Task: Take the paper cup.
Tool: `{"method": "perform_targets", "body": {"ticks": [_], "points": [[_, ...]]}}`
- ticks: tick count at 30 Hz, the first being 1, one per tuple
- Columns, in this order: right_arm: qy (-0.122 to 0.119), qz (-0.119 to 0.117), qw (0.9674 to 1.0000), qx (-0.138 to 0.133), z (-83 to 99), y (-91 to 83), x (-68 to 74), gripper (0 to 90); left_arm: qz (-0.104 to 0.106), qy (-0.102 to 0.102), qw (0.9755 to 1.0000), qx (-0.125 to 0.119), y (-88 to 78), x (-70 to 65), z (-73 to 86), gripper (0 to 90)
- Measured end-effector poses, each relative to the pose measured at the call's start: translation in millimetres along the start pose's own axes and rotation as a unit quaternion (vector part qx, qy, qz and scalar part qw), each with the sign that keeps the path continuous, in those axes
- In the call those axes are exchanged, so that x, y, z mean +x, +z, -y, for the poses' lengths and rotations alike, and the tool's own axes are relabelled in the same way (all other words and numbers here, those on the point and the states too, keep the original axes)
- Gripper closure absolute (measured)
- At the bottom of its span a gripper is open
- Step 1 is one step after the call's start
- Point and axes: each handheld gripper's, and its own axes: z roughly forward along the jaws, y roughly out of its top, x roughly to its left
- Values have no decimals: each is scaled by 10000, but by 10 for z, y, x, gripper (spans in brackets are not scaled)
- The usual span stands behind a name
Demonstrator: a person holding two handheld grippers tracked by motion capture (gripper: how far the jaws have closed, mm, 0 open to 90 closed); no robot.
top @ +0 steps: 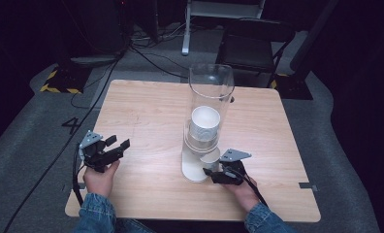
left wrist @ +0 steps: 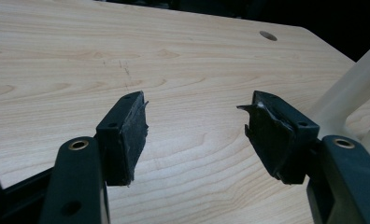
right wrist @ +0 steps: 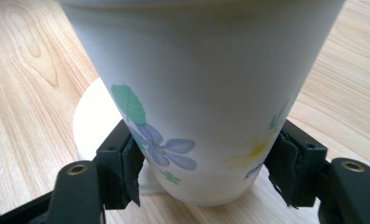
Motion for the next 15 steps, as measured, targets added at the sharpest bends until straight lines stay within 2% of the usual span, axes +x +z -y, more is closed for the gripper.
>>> {"method": "perform_targets", "body": {"ticks": [9,15], "points": [[19,211,9998,-26,65,-168,-81,344,73,74,9999,57,122,-29,-47,377],[43,273,9996,-46,80,-239,-115,344,72,27,10000,31,151,-18,-50,377]]}}
